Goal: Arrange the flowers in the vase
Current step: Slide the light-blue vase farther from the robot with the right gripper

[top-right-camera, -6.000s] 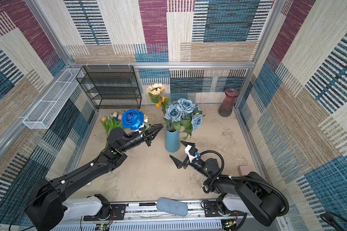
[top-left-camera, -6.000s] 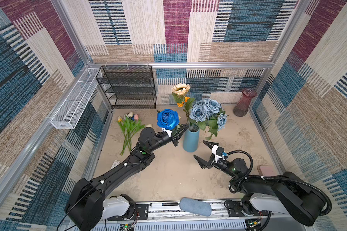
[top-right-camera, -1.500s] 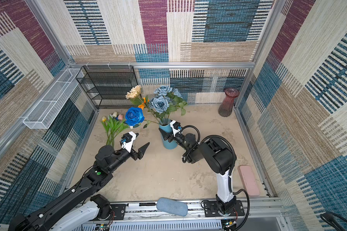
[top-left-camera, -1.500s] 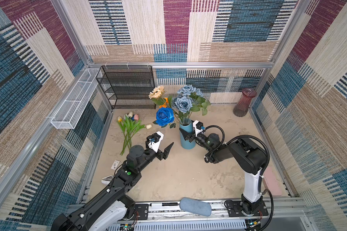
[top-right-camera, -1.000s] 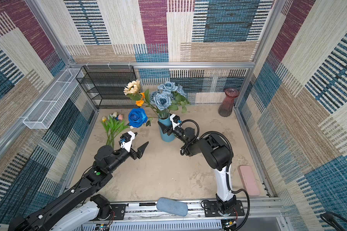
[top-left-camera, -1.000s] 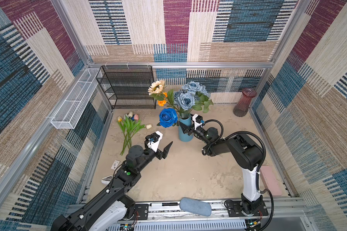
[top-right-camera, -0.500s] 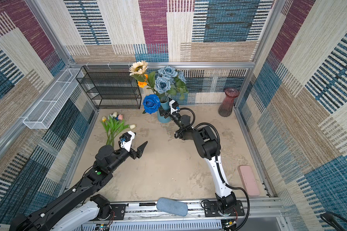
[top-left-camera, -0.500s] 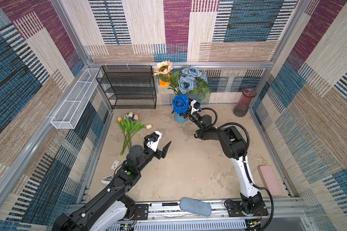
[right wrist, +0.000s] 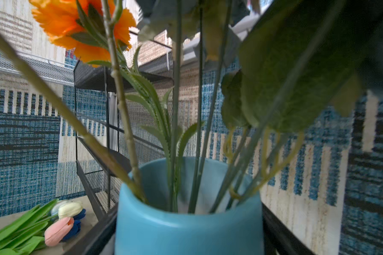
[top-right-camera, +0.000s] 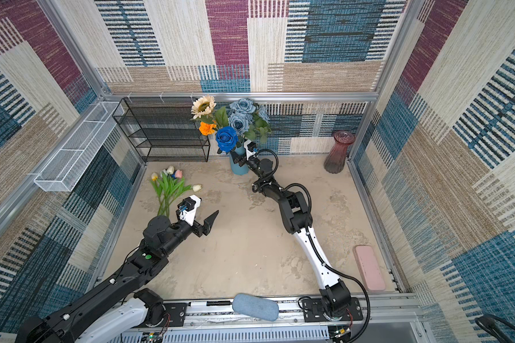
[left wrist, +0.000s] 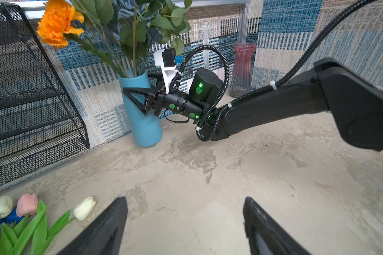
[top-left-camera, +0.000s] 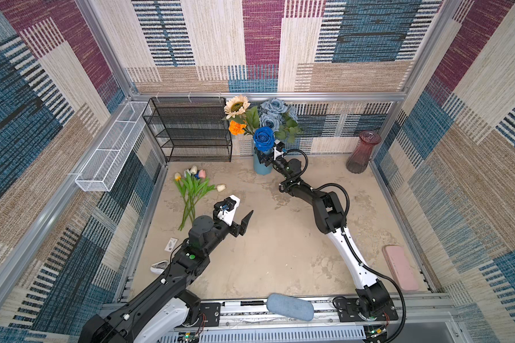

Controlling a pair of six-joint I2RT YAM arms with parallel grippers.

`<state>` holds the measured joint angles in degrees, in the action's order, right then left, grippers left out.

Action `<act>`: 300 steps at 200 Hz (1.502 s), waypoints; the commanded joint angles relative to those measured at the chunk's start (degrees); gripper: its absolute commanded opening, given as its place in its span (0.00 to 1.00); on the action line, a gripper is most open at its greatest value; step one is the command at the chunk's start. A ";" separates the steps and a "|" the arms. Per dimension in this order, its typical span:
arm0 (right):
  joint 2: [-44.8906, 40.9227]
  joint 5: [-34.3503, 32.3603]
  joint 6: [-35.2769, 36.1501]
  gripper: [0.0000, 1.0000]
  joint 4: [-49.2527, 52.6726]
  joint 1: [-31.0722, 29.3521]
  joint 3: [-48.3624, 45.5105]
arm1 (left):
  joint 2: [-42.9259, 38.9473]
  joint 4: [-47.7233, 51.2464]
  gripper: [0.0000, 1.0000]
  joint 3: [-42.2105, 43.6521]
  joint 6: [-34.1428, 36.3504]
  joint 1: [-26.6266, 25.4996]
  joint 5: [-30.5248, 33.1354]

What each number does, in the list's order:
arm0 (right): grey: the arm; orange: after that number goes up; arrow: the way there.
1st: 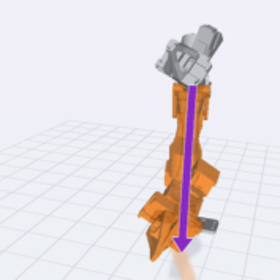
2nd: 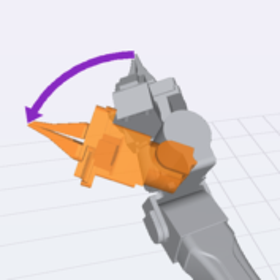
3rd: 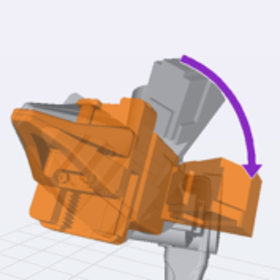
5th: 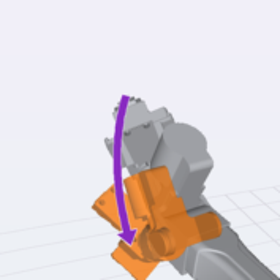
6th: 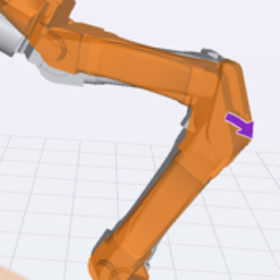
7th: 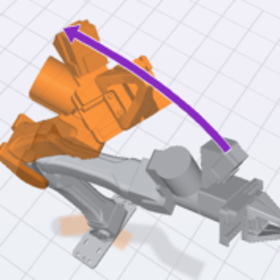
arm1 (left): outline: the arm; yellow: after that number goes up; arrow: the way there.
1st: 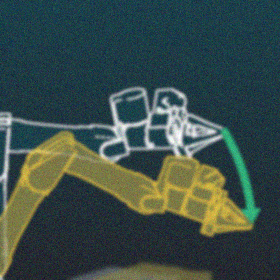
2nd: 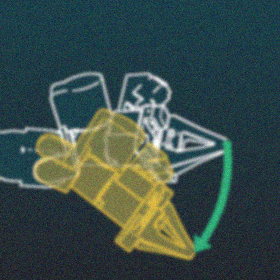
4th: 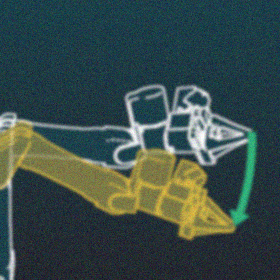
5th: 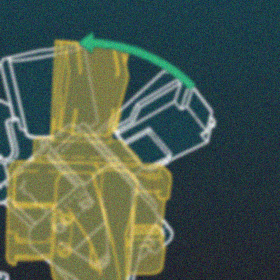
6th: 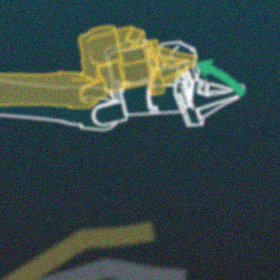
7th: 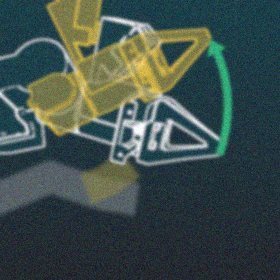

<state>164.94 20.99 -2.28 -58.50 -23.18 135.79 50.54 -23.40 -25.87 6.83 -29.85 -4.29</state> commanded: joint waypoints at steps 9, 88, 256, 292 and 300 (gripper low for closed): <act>3.67 -0.55 -0.07 0.05 -1.78 0.42 7.99 | 0.26 -2.62 0.85 -0.33 0.95 0.21 -0.10; 3.02 -1.53 1.41 0.60 1.26 0.68 6.82 | 1.59 -3.00 0.85 -0.96 1.21 0.49 -0.52; -7.16 -2.72 1.57 1.00 -5.35 0.69 -8.83 | -0.45 -1.12 0.85 -1.11 1.61 0.67 -0.27; -15.61 -3.70 2.52 1.00 -12.66 0.77 -25.39 | -0.03 -1.64 0.86 -1.11 1.68 0.75 -0.41; -17.13 -3.77 2.84 1.00 -13.69 0.77 -28.28 | 0.20 -1.87 0.86 -1.11 1.65 0.83 -0.41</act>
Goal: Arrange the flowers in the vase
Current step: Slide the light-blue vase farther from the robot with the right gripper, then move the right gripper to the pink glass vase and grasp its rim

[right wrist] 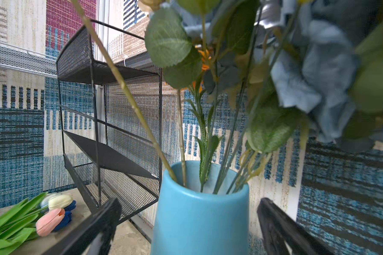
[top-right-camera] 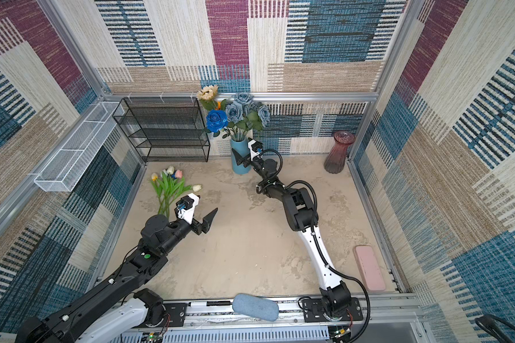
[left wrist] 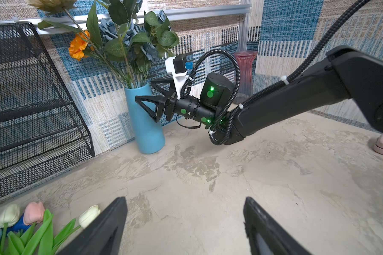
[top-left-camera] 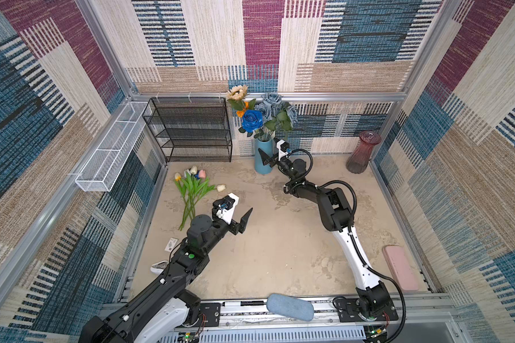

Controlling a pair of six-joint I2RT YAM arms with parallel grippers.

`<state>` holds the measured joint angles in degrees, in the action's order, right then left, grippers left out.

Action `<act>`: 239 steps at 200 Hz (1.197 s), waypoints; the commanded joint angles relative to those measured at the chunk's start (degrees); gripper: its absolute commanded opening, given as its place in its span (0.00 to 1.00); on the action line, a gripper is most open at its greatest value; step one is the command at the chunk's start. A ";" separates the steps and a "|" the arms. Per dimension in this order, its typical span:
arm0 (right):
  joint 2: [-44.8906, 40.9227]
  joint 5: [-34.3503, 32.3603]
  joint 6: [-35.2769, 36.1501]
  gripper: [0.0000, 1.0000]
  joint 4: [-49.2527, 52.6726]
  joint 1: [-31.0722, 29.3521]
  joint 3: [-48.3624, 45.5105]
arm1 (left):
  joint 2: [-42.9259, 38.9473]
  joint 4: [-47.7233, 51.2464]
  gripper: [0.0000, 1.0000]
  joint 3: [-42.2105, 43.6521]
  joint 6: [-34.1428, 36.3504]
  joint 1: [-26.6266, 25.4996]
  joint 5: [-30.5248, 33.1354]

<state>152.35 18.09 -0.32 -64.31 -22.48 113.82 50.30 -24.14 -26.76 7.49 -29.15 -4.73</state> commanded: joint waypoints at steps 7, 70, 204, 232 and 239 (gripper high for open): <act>-5.97 -1.14 1.02 1.00 -9.12 0.07 -9.02 | 0.69 -1.32 0.86 -0.28 0.89 0.14 -0.10; -31.56 -7.86 -1.09 1.00 -31.93 0.14 -57.03 | 1.31 -4.07 0.90 -0.01 -0.10 0.23 -3.41; -49.39 1.33 -3.35 1.00 13.25 38.56 -60.36 | 10.33 -7.97 0.92 -4.69 1.01 -0.02 -11.80; -41.77 -0.15 0.03 1.00 14.18 40.23 -53.18 | 10.00 -6.74 0.92 -5.14 1.45 -0.03 -11.44; -40.01 -1.05 0.90 1.00 13.86 40.31 -51.63 | 9.82 -6.67 0.92 -5.14 1.56 -0.03 -11.31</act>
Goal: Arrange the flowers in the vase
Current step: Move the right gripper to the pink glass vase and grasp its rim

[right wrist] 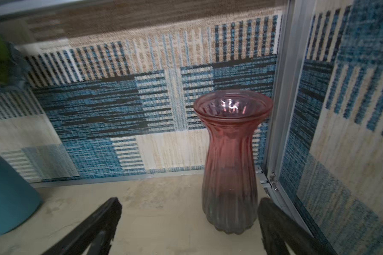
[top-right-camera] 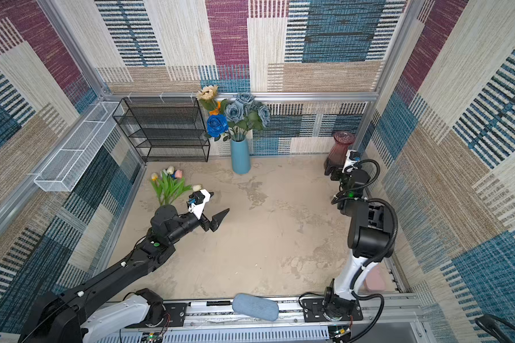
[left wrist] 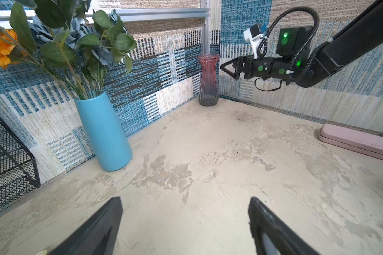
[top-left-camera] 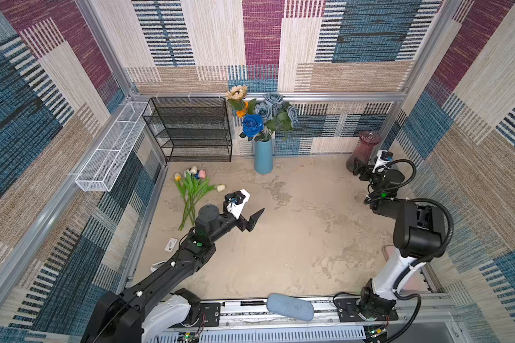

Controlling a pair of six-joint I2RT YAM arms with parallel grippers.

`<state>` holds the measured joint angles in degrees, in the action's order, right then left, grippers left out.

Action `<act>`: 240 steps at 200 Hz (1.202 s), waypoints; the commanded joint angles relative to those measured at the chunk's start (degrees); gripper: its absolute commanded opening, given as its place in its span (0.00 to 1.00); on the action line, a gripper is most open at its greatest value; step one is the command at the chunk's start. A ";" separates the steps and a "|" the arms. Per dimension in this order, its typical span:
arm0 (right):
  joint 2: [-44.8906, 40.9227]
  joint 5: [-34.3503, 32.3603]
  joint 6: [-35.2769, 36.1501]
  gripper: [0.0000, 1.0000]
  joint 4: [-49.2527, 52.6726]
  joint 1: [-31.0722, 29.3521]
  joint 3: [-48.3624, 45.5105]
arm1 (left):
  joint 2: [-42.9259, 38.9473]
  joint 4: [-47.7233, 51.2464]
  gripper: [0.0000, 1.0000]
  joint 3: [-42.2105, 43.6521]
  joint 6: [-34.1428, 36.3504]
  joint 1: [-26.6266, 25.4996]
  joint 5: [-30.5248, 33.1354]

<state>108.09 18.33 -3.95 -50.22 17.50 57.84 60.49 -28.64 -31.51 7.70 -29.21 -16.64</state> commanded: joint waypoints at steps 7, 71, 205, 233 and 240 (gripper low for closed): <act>5.91 -2.19 5.26 1.00 -0.32 0.39 6.02 | -0.54 -2.09 0.92 -0.40 1.50 0.03 0.75; 19.54 1.71 7.85 1.00 -1.42 0.61 23.19 | -1.07 0.54 0.92 -1.76 2.53 0.03 1.34; 37.90 3.12 14.08 0.72 3.39 0.17 51.33 | 0.91 5.20 0.91 -5.33 1.53 0.12 2.93; 35.90 5.23 13.38 0.56 0.19 0.16 47.64 | 0.68 4.66 0.91 -4.88 1.42 0.13 3.55; 35.05 5.77 12.93 0.54 -0.84 0.17 46.24 | 0.68 4.65 0.91 -4.90 1.41 0.12 3.64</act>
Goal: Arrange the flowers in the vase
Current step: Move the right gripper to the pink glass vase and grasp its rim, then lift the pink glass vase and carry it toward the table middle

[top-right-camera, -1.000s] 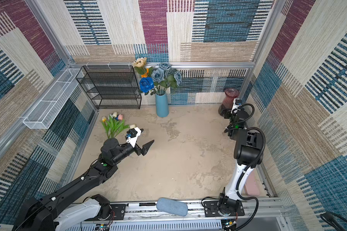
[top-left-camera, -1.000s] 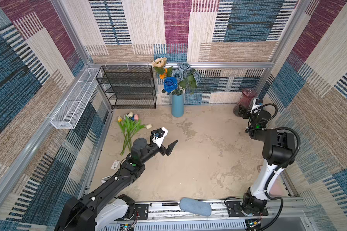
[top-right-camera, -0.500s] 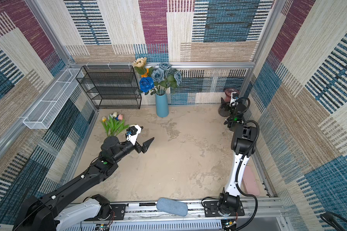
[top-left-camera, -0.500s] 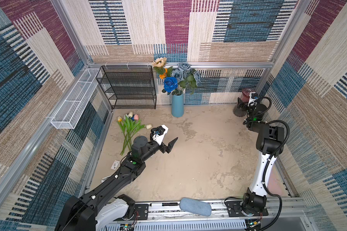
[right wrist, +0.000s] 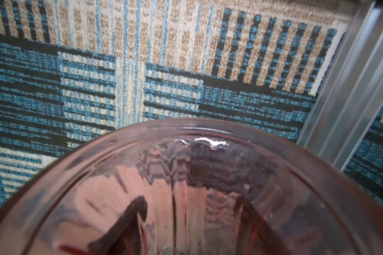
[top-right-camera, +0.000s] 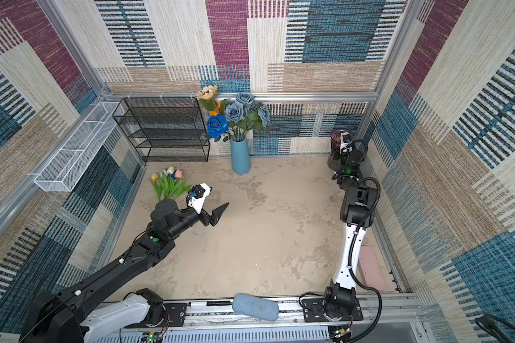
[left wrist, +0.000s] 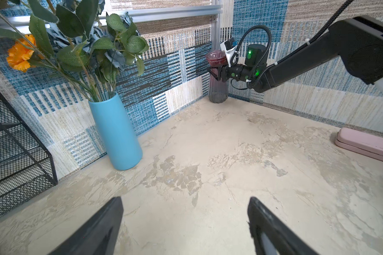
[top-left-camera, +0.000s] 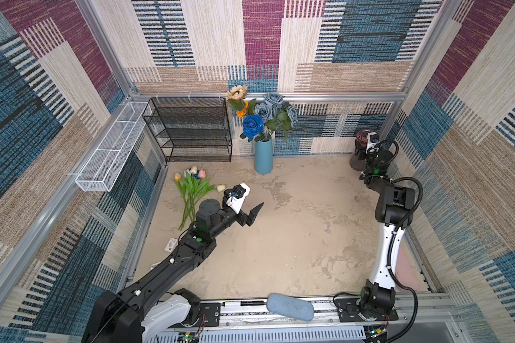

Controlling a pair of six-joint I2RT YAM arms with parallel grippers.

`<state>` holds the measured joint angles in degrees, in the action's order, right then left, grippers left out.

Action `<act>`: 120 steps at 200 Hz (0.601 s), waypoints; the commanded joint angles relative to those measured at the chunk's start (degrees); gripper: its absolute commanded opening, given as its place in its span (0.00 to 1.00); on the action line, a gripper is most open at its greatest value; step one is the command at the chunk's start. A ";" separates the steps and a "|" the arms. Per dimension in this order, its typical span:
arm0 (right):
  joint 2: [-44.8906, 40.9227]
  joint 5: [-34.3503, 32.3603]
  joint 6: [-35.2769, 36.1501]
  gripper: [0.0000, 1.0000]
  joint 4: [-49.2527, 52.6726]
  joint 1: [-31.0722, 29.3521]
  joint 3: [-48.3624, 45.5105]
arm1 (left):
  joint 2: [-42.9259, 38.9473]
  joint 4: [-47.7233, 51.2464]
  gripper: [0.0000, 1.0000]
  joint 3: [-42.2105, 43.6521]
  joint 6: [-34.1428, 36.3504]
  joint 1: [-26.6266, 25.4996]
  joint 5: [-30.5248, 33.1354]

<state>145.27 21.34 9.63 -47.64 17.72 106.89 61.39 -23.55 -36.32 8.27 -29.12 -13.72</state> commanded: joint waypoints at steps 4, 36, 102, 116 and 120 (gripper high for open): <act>-2.73 3.17 -0.87 0.51 -3.86 -0.05 -3.40 | -0.21 -0.44 0.91 -0.16 0.87 0.03 0.80; -9.53 7.48 -2.03 0.37 -8.18 -0.77 -12.80 | 0.09 -1.09 0.91 -0.38 0.87 0.03 0.88; -40.99 10.70 -2.37 0.26 -16.60 -13.14 -51.86 | 1.26 -4.43 0.91 0.88 -2.00 0.12 6.44; -47.56 10.54 -3.39 0.26 -17.47 -17.34 -58.87 | 1.58 -4.01 0.91 0.81 -2.20 0.12 7.15; -49.16 10.42 -3.87 0.26 -17.94 -18.48 -60.66 | 1.70 -3.89 0.91 0.73 -2.04 0.12 7.16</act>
<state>105.01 30.37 7.31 -52.90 3.81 53.71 62.65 -24.82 -35.66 7.42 -29.10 -8.91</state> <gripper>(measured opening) 0.674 0.911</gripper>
